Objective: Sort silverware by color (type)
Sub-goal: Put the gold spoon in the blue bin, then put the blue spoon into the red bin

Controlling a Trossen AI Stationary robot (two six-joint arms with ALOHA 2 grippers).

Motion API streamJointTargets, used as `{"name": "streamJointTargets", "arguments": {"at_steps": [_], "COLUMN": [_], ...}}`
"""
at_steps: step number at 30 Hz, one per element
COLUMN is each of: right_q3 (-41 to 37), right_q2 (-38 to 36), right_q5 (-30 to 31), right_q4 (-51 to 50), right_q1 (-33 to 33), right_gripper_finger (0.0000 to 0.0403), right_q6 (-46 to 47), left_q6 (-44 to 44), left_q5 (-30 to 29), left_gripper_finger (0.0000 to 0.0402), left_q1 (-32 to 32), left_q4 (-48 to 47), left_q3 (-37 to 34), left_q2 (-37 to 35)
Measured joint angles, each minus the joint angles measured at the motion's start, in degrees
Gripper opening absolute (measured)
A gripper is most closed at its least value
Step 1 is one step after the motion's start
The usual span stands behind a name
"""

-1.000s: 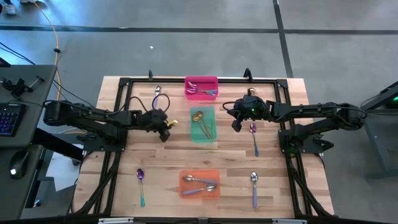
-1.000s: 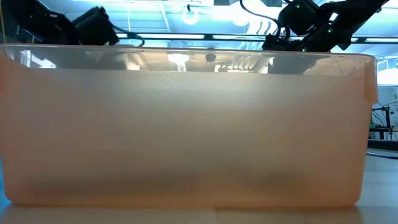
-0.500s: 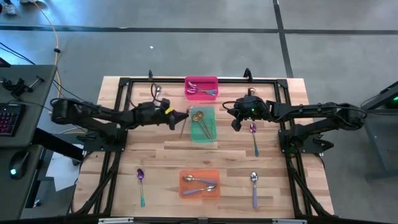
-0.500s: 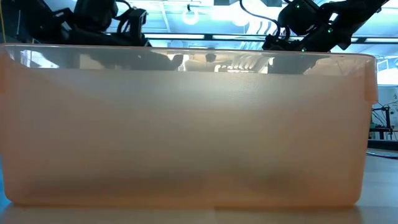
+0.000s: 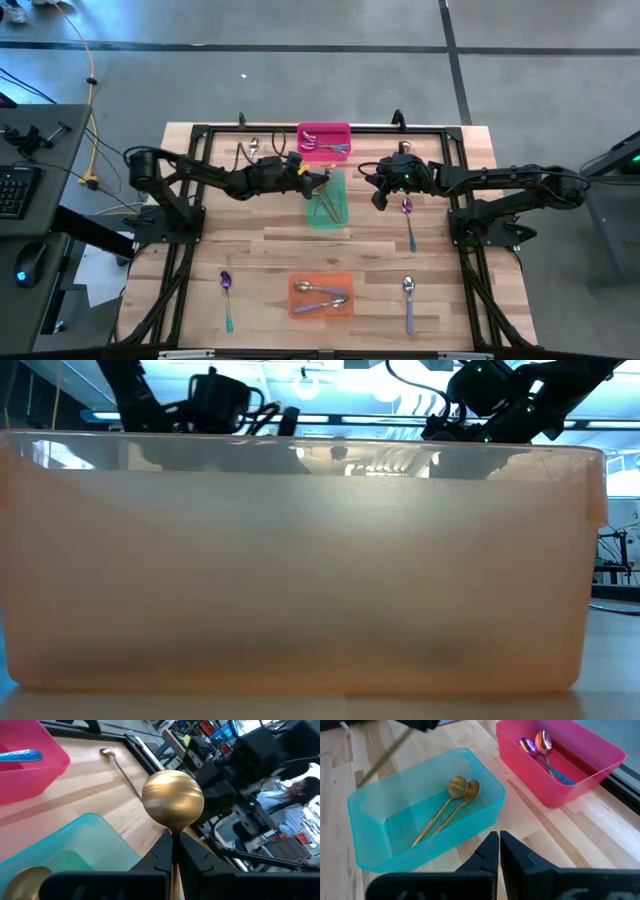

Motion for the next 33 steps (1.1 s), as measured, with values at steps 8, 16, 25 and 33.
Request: {"name": "streamJointTargets", "arguments": {"at_steps": [8,16,25,33], "right_q3": [0.0,0.0,0.0,0.0], "right_q2": [0.0,0.0,0.0,0.0], "right_q5": [0.0,-0.1,-0.2,-0.2], "right_q4": [0.1,0.2,-0.9,-1.1], "right_q1": [0.0,0.0,0.0,0.0], "right_gripper_finger": [0.0000,0.0000,0.0000,0.0000], "right_q6": [-0.4,-0.3,0.1,1.1], "left_q6": [-1.4,-0.5,4.9,11.3], "left_q5": [-0.2,-0.1,2.0,6.0], "left_gripper_finger": [0.0004,0.0017,0.0068,0.0078], "left_q1": [0.9,0.9,1.0,1.3], "left_q4": [0.1,-0.5,-0.7,-1.4], "left_q3": [2.7,3.3,3.3,3.3], "left_q2": [7.1,9.8,8.3,7.5]}}
